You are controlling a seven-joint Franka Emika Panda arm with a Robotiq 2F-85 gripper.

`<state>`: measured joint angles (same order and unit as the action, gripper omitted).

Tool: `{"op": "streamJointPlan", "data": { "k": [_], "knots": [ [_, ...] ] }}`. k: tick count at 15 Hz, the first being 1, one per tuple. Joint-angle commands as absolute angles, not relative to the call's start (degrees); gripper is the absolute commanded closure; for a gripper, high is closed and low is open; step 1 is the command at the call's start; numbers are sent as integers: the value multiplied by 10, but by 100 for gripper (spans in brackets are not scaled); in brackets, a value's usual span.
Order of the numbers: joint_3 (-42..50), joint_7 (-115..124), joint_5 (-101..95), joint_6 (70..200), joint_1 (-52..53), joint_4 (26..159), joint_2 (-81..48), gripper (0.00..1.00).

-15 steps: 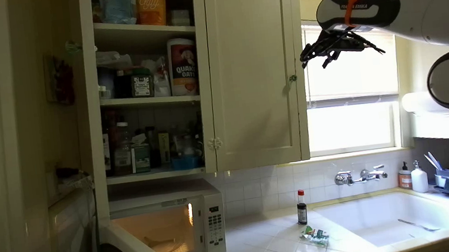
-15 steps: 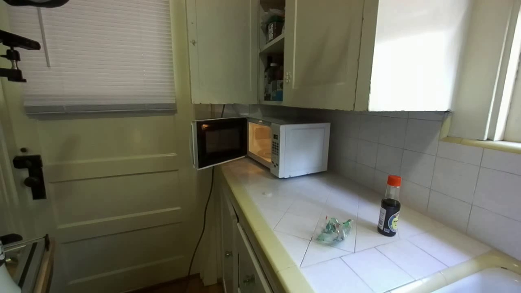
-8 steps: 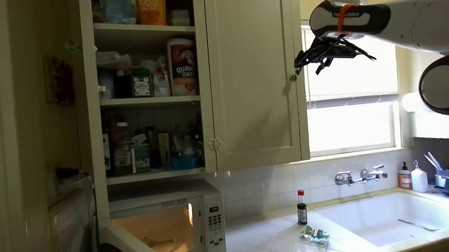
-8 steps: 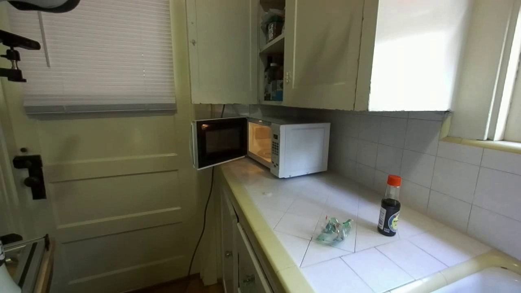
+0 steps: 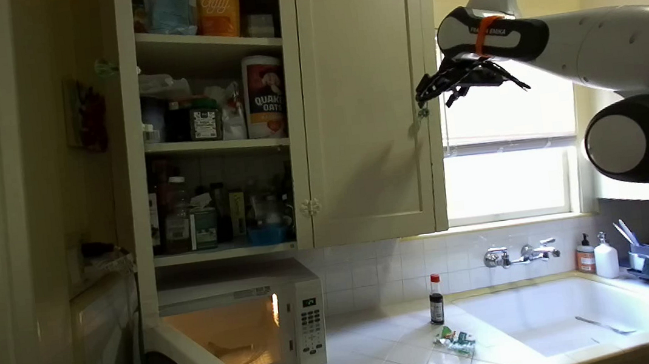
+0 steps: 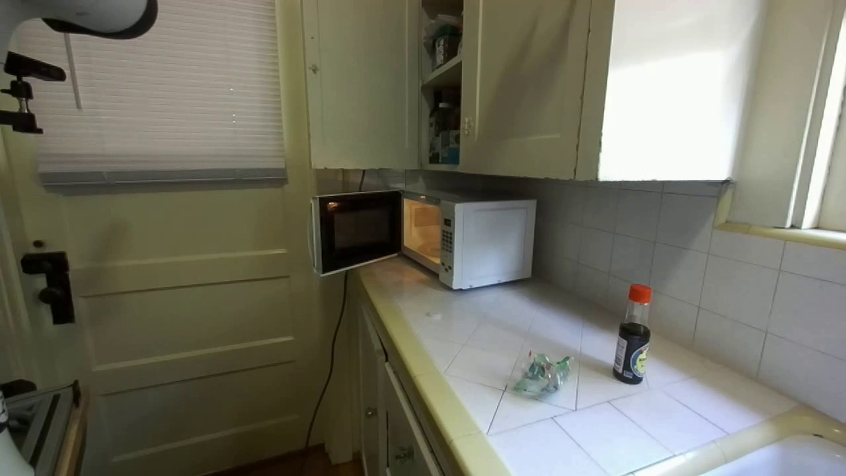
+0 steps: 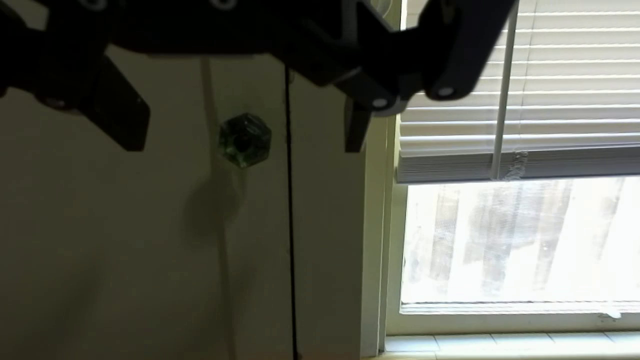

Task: Open the cupboard door

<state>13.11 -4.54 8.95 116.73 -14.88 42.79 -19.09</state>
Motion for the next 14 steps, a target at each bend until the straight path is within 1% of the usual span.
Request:
{"op": "streamJointPlan", "data": {
  "k": [1,2,4,5,6,7,11,13,14],
  "knots": [
    [130,-41,102,1150,-162,371,-228,3],
    [127,-47,111,1150,-169,365,-234,8],
    [125,-52,117,1153,-176,354,-245,11],
    [124,-50,120,1151,-179,349,-250,20],
    [123,-51,122,1152,-182,344,-255,23],
    [122,-54,125,1153,-185,340,-260,36],
    [108,-69,131,1155,-188,321,-275,68],
    [104,-74,127,1156,-185,313,-281,63],
    [103,-74,125,1157,-185,309,-282,63]
  ]
}}
